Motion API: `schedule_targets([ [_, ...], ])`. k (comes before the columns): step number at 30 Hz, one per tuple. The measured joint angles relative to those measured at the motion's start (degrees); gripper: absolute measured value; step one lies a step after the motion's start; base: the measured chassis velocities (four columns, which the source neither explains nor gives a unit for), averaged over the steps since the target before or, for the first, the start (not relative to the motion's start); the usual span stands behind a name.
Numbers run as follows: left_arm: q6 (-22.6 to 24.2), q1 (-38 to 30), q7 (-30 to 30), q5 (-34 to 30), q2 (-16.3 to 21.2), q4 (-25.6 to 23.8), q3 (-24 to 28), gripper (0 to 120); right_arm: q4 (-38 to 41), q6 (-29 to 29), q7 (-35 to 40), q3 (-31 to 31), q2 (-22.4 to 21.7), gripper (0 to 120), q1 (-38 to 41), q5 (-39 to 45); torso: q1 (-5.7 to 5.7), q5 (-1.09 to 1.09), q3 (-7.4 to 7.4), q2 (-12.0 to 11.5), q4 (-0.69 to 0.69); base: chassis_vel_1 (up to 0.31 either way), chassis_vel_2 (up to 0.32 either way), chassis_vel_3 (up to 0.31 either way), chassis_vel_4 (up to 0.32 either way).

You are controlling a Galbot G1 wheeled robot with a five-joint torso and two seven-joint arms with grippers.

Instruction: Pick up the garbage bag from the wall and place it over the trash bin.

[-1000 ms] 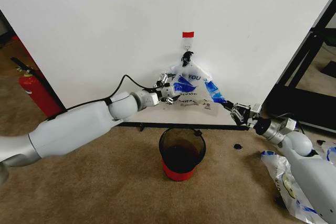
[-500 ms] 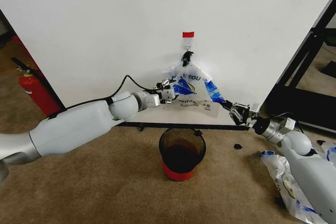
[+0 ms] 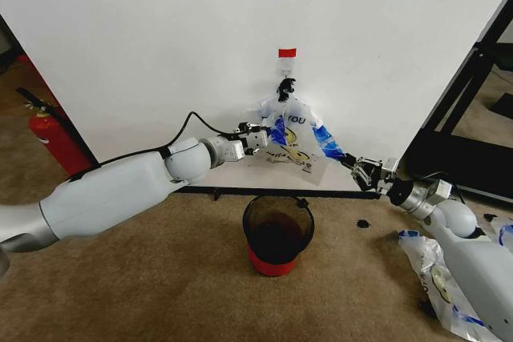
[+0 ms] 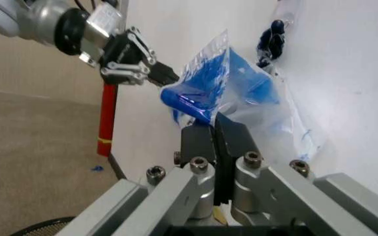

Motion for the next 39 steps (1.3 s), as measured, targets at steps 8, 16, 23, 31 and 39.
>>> schedule_targets([
  [8,1.0,7.5,-1.6,-1.7,2.1,-4.8,-8.3,0,-0.2,0.2,0.4,0.3,0.0,0,-0.3,0.0,0.0,0.0,0.0,0.0,0.01,0.0,0.0,0.0,0.0],
  [16,0.8,21.6,-8.9,-13.2,-1.2,-7.3,-20.1,0,0.6,0.4,1.1,1.5,0.0,0,-2.0,0.0,0.0,-0.01,0.0,0.0,0.0,0.0,0.0,0.0,0.0],
  [23,0.3,34.6,-16.5,-26.4,-7.2,-12.0,-33.5,0,4.1,1.7,4.2,2.9,0.1,0,-5.7,0.6,-0.01,0.01,-0.01,0.0,0.0,0.0,0.0,0.0,0.0],
  [31,0.6,47.4,-19.4,-32.3,-10.2,-16.2,-42.7,0,8.1,0.9,1.8,6.6,-1.3,0,-11.9,0.1,0.0,0.0,-0.01,0.0,0.0,0.0,0.0,0.0,0.0],
  [39,0.4,53.6,-19.6,-32.4,-9.9,-20.4,-47.5,0,13.3,-0.6,-1.6,10.2,-3.6,0,-18.3,0.3,-0.01,0.0,-0.01,0.0,-0.01,0.0,0.0,0.0,0.0],
])
